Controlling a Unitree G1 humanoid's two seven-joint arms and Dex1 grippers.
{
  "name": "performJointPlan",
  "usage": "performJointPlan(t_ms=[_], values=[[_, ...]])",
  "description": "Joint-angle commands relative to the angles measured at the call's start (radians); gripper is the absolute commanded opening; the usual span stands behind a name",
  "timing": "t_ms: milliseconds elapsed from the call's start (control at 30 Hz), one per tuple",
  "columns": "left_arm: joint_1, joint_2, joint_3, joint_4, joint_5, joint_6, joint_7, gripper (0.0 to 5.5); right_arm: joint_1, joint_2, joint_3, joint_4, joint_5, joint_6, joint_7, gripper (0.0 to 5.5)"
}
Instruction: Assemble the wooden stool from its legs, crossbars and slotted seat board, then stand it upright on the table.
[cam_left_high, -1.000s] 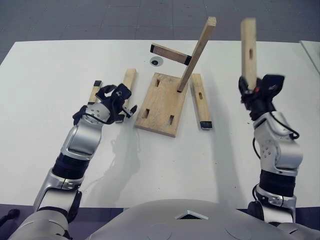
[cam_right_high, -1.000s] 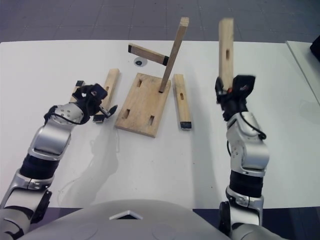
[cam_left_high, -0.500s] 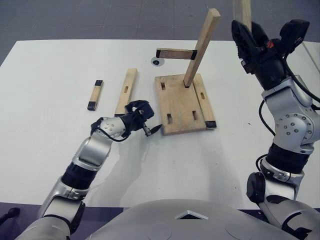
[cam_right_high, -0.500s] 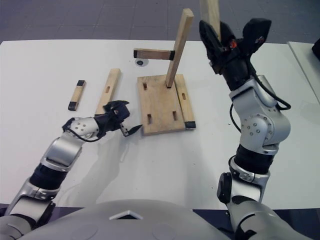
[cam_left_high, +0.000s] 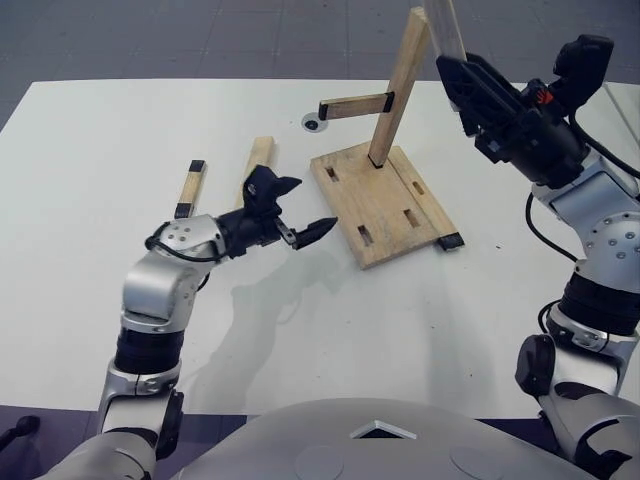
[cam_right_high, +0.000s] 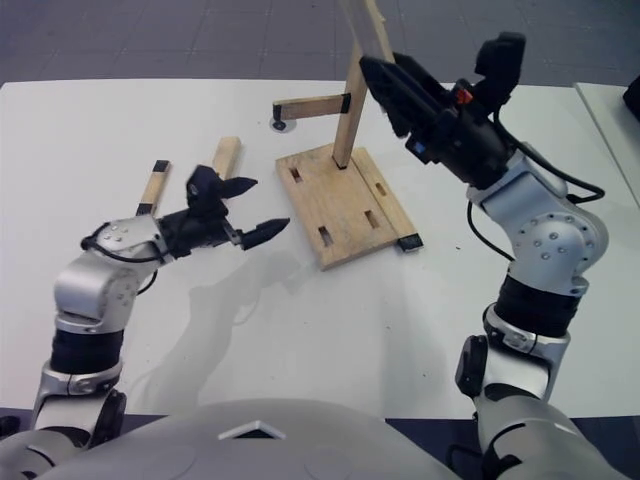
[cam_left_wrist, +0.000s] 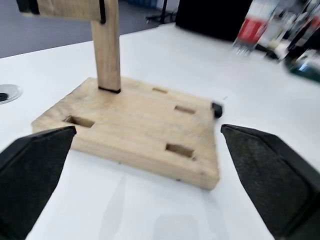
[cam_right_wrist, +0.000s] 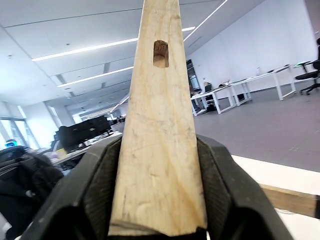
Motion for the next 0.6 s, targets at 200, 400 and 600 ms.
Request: performJointPlan(t_ms=[200,400,600], values=[[-0.173,-0.086,0.210,-0.001,-0.650,0.321,0.236,4.24,0.056,-0.079,0.089,-0.009,0.094,0.131,0.199,2.10],[-0.199,-0.064,0.187,-0.012,-0.814,0.339,0.368,5.07,0.058,-0.080,0.157,-0.025,0.058,0.121,0.231,2.10],[-0.214,-0.040,0.184,0.013,-0.967,0.311,0.457,4.94,0.081,-0.085,0.197,-0.043,0.027,0.112,0.254,2.10]])
